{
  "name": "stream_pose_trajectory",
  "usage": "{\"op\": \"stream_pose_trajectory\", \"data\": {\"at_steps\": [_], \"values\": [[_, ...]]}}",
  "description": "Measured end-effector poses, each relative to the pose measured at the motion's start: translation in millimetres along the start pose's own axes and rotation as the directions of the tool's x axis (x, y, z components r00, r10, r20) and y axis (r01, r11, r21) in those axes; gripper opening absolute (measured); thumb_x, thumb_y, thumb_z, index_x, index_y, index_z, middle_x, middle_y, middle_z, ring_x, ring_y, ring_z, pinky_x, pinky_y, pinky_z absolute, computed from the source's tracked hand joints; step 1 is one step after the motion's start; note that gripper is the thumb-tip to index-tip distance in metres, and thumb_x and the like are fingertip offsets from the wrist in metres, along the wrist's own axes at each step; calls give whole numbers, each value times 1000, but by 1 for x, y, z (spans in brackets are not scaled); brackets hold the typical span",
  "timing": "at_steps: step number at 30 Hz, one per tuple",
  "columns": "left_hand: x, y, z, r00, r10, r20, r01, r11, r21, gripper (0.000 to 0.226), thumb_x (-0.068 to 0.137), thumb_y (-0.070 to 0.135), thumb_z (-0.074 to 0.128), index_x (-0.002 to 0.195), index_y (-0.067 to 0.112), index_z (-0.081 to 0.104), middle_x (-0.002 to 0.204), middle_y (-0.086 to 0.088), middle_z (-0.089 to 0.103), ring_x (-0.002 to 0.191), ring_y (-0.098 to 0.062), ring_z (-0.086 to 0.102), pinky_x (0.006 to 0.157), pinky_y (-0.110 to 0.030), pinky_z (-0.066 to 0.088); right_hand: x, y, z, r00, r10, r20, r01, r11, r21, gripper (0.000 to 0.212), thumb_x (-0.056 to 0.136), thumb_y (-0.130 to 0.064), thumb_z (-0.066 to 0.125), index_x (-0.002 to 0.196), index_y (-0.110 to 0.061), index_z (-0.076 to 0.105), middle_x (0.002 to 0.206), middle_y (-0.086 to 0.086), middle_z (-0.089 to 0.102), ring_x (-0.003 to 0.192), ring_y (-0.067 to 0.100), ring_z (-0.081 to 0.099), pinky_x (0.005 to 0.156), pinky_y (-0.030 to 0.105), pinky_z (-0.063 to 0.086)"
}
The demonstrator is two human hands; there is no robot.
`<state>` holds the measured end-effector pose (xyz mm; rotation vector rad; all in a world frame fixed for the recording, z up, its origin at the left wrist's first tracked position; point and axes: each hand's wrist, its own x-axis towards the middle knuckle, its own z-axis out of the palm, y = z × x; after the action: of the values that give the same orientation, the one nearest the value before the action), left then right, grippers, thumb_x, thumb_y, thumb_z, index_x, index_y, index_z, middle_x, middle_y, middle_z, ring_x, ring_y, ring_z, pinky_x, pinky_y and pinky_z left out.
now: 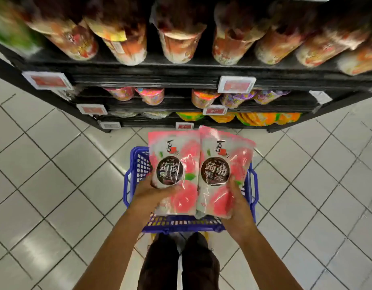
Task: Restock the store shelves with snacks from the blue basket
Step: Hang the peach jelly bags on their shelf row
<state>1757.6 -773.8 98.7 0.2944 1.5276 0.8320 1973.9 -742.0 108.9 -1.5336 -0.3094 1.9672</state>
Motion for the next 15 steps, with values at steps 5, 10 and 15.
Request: {"op": "stream_pose_trajectory", "data": {"at_steps": [5,10,15], "values": [[-64,104,7,994,105,18,-105,994,22,75,35,29,99,105,28,71,100,1,77,98,-20,72,80,-36,59,-62,-84,34,990,-136,39,135,990,38,55,93,-57,43,138,-27,54,134,5,63,126,28,57,100,53,48],[-143,208,23,964,260,54,-265,959,102,89,33,41,95,115,28,64,100,7,77,93,-10,72,83,-31,59,-143,-165,68,978,-201,64,193,974,116,59,87,-60,52,136,-26,57,134,7,63,123,31,60,101,55,47],[-216,285,40,922,375,95,-383,918,101,90,36,41,97,117,26,62,105,6,76,102,-16,71,81,-29,56,-225,-228,89,897,-424,124,414,905,98,29,81,-15,62,109,-12,71,101,8,74,94,21,71,74,33,58]]}}
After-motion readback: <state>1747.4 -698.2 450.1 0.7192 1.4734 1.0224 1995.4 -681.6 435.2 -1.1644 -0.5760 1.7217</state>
